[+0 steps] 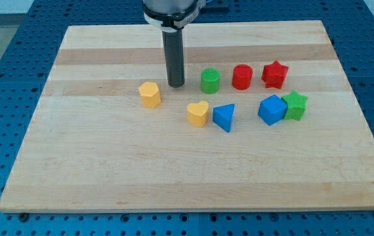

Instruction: Move the green circle to the top of the cube

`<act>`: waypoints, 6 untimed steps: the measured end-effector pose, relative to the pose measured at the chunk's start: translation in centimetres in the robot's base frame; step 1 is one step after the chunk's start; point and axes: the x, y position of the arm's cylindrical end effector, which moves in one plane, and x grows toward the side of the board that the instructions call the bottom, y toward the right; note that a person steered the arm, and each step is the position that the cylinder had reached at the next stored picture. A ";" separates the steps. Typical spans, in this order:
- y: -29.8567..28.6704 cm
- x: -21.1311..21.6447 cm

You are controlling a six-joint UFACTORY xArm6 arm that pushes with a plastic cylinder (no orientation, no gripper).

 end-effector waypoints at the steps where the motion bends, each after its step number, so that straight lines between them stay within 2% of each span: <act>1: 2.1 0.0; 5: 17.2 0.0; 6: 18.0 0.0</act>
